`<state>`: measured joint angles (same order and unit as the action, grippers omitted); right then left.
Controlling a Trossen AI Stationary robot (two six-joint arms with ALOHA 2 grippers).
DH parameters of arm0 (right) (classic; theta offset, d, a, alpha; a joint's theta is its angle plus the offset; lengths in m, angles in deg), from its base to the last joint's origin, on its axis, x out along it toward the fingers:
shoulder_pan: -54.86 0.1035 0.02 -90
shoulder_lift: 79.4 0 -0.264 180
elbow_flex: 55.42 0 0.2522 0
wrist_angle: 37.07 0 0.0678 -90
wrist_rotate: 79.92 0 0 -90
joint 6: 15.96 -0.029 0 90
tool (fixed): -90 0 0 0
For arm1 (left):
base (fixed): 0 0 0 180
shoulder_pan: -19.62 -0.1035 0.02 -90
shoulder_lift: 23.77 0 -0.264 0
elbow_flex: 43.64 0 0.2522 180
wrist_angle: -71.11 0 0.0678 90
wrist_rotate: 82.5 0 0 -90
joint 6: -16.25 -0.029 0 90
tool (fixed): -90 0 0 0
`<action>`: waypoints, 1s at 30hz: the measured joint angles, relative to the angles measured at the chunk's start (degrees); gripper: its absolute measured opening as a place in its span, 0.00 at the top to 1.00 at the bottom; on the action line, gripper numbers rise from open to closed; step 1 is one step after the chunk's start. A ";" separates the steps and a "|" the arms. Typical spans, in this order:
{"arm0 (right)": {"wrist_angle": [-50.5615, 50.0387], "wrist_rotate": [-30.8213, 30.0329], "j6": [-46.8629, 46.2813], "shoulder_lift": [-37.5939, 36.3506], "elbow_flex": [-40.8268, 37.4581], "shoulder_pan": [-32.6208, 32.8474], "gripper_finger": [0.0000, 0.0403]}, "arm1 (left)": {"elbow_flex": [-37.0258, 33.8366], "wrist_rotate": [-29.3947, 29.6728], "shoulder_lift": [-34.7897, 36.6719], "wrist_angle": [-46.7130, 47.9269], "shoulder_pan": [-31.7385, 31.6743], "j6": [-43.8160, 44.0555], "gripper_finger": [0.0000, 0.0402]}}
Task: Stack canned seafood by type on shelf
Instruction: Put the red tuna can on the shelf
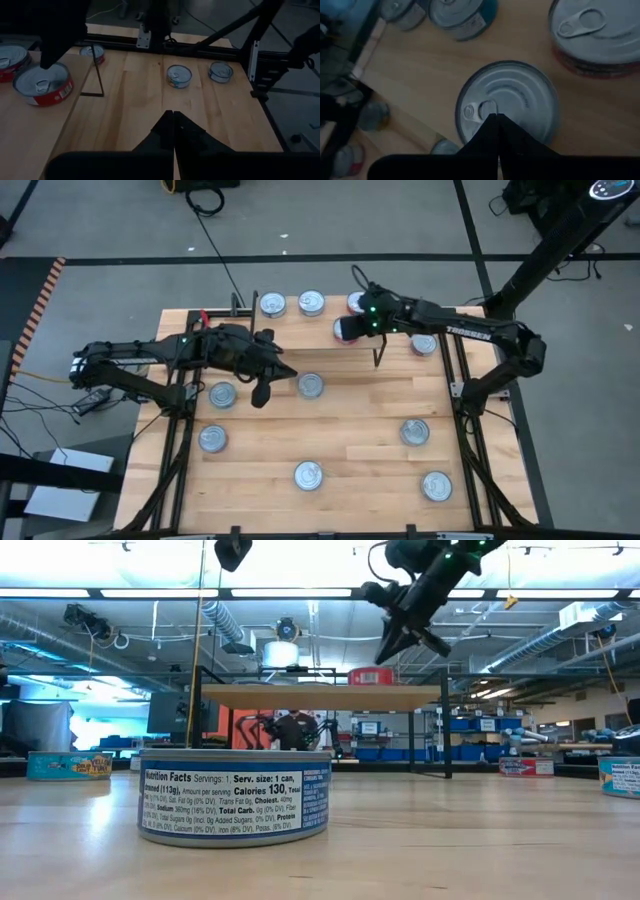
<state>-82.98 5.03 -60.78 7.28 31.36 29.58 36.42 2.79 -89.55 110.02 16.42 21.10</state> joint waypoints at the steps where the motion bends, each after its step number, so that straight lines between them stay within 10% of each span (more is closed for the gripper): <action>1: -0.26 -0.58 0.35 0.65 0.59 0.16 0.99 | 0.00 0.00 0.00 0.06 -0.14 -0.02 0.99; 30: -24.76 -5.81 4.73 2.83 11.28 -3.79 0.99 | 0.00 0.20 0.00 0.13 -0.70 0.33 0.99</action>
<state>-107.75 -0.78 -56.05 10.11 42.64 25.80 36.42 2.99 -89.55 110.15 15.72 21.44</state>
